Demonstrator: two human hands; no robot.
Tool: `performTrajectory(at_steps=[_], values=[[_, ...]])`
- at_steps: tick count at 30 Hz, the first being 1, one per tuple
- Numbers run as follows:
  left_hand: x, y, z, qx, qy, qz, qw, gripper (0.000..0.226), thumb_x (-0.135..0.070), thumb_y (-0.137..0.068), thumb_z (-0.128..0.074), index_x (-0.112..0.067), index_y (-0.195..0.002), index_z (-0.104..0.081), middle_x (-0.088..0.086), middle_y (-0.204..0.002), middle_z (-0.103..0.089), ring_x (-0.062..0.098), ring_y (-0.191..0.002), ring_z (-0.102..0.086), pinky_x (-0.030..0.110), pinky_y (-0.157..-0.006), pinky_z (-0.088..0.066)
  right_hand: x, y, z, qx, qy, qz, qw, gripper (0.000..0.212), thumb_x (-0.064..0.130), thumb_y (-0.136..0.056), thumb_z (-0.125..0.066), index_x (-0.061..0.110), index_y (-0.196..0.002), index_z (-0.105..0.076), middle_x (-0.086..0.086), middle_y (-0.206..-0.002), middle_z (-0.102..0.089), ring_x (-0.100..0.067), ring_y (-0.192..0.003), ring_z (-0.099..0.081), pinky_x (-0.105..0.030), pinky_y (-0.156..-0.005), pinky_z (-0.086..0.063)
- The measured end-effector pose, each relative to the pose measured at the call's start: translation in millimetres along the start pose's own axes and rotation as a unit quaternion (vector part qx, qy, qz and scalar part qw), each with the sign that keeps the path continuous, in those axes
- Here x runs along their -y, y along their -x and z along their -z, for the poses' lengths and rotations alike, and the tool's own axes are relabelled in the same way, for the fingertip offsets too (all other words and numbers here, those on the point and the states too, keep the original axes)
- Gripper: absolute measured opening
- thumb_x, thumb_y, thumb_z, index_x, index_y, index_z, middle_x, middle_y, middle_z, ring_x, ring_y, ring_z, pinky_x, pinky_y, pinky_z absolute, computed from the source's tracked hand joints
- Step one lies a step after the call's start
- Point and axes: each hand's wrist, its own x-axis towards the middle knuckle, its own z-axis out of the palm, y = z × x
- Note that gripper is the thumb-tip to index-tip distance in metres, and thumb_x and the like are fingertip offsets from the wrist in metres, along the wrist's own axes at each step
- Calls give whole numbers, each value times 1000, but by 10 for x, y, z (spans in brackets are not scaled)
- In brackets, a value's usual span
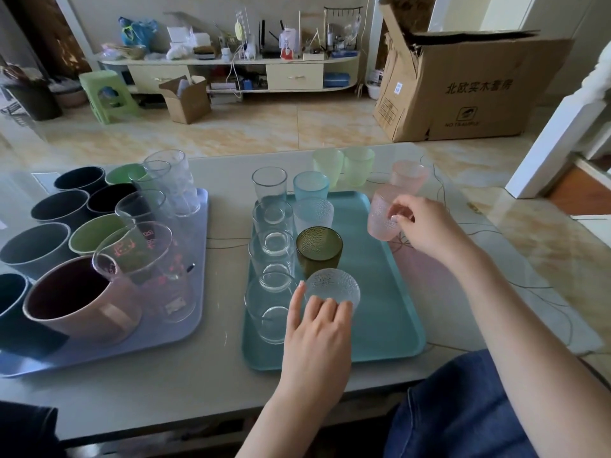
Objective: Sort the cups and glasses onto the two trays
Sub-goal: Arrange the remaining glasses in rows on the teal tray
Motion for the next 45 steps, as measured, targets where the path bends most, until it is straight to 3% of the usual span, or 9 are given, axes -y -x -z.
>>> performTrajectory(at_steps=[7,12,17,19,23,26,31,40,45], values=[[189,-155,225,-151,221,20,963,25,-20,-89,-43,-14,-110,-55,-2,-102,-61,15,-98,-51,24,-103,-31,3,-2,-13,3,-6,3,1000,12,8,-89,-52,15,-90,-62,5,-78,-56,-21,-76,-52,-28,-67,-38],[719,-502,353,-282,369,208,861,17,-9,-93,-40,-12,-98,-56,-4,-93,-61,17,-87,-56,22,-80,-42,4,-14,-13,-3,-6,10,1000,10,10,-90,-53,17,-88,-61,1,-82,-61,-22,-78,-56,-32,-72,-46],[1216,-759,12,-253,526,300,754,26,2,-95,-35,-15,-106,-51,2,-100,-60,17,-97,-58,29,-91,-46,-6,-61,-65,-16,-9,23,1000,10,10,-89,-55,17,-87,-61,-1,-83,-62,-24,-76,-58,-34,-72,-48],[1364,-842,-246,-181,504,322,781,30,1,-94,-38,-16,-113,-54,4,-112,-60,20,-110,-56,28,-94,-42,1,-85,-99,-18,-11,28,999,9,10,-89,-55,16,-87,-61,-1,-82,-62,-24,-75,-58,-35,-71,-49],[1584,-968,-675,-45,320,271,907,39,-3,-90,-47,-12,-128,-54,9,-126,-61,30,-136,-36,45,-110,-31,-2,-164,-177,-27,-11,36,999,9,9,-90,-53,14,-89,-61,0,-85,-58,-20,-72,-53,-29,-65,-40],[1703,-1067,-793,5,271,231,934,43,-10,-92,-51,-17,-134,-48,4,-132,-57,30,-143,-24,49,-116,-17,9,-302,-254,-43,0,49,998,12,8,-91,-51,15,-91,-61,-1,-87,-57,-21,-77,-53,-28,-66,-37],[1794,-1165,-885,16,256,234,938,39,-14,-93,-51,-21,-132,-52,10,-139,-51,23,-142,-28,42,-117,-15,99,-799,-433,-17,48,82,995,12,7,-91,-49,10,-97,-60,-9,-101,-61,-28,-98,-55,-33,-75,-44],[1802,-1165,-930,6,235,222,946,35,-21,-94,-48,-29,-128,-54,1,-131,-60,19,-141,-30,37,-116,-13,-42,-1134,-718,57,109,59,991,14,12,-93,-45,14,-97,-59,-12,-104,-60,-29,-91,-55,-37,-73,-48],[1804,-1153,-930,4,240,224,945,36,-21,-94,-47,-31,-129,-53,1,-131,-59,18,-141,-29,38,-116,-14,-81,-1127,-569,64,52,64,994,16,21,-91,-54,17,-107,-57,-5,-129,-45,-21,-79,-56,-34,-79,-47]])
